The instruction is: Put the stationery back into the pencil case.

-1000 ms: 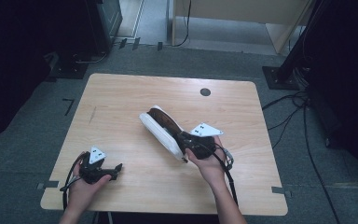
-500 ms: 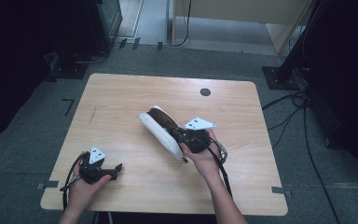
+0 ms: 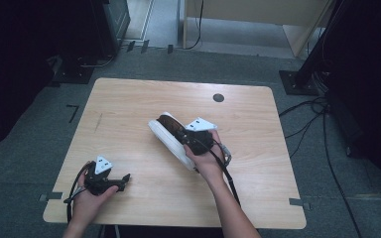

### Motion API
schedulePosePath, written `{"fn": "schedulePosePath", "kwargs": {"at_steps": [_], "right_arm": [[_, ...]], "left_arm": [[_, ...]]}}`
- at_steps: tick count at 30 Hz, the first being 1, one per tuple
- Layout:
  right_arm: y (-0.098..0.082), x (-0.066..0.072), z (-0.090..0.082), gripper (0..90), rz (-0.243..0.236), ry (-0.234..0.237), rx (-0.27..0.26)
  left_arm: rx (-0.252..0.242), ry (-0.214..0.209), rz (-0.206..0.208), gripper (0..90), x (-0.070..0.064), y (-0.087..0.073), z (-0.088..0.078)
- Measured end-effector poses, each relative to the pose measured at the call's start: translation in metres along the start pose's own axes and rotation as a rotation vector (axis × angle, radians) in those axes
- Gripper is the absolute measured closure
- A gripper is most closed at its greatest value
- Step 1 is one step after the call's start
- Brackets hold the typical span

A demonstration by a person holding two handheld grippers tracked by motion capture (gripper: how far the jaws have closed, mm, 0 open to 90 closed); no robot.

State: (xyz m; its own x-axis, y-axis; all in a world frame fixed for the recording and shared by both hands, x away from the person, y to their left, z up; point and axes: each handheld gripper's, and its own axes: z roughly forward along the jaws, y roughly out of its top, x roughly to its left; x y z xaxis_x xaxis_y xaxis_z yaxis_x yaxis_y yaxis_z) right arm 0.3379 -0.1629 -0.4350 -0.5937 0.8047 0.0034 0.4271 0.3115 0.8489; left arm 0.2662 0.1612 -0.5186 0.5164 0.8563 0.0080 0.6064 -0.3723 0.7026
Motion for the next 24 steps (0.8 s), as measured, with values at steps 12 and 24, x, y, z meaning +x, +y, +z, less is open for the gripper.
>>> {"fn": "schedulePosePath", "kwargs": {"at_steps": [12,24], "right_arm": [[0.017,0.004,0.025,79.0,-0.031,-0.002,0.03],[0.014,0.003,0.035,77.1,-0.041,-0.002,0.119]], "left_arm": [[0.001,-0.002,0.005,10.4,0.0,0.0,0.0],[0.0,-0.002,0.004,10.4,0.0,0.0,0.0]]}}
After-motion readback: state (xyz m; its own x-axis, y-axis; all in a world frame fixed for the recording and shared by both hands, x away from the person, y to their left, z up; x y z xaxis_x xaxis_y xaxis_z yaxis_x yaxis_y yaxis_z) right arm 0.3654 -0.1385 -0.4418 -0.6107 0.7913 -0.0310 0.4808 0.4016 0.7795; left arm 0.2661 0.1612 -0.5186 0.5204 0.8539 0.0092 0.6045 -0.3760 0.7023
